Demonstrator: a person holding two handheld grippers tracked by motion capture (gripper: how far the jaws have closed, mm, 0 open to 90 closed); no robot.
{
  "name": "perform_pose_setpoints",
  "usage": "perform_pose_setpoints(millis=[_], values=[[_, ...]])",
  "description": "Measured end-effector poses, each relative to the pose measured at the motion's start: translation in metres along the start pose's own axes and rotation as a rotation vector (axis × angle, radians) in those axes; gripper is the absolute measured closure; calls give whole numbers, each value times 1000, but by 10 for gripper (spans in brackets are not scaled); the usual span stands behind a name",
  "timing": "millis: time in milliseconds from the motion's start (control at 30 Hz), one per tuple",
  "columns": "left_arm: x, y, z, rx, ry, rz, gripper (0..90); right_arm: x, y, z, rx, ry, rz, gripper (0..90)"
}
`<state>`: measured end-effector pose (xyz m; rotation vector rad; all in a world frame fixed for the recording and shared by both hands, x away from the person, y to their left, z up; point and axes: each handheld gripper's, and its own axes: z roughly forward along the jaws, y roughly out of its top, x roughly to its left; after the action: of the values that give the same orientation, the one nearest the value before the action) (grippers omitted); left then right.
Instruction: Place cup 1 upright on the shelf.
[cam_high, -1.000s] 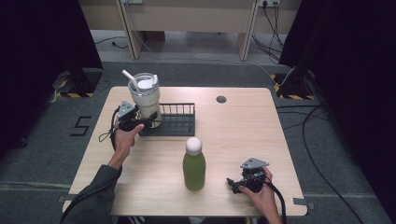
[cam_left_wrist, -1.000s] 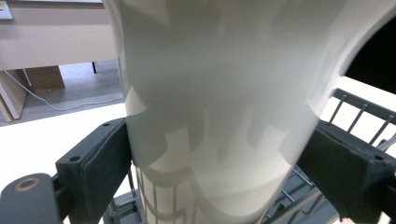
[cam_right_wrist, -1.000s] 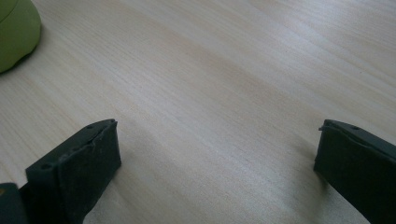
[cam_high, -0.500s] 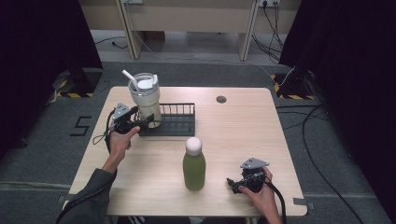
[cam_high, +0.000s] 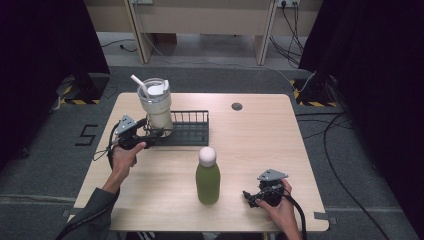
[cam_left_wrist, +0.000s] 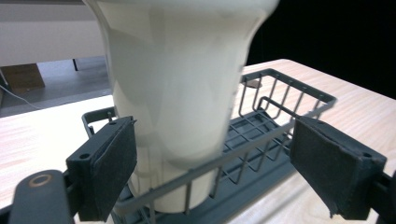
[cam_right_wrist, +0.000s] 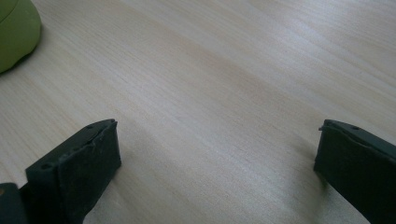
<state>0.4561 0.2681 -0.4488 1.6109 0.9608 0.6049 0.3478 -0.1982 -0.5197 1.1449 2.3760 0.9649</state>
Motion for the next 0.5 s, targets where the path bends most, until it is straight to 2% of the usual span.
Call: perform_pose_setpoints(millis=[200,500], values=[[-6,-2,-10,-3,-23,0,146,0,0,0,0,0,-2,5],[-16,-4,-25,-5,-52,31,146,0,0,0,-1,0,-3,5]])
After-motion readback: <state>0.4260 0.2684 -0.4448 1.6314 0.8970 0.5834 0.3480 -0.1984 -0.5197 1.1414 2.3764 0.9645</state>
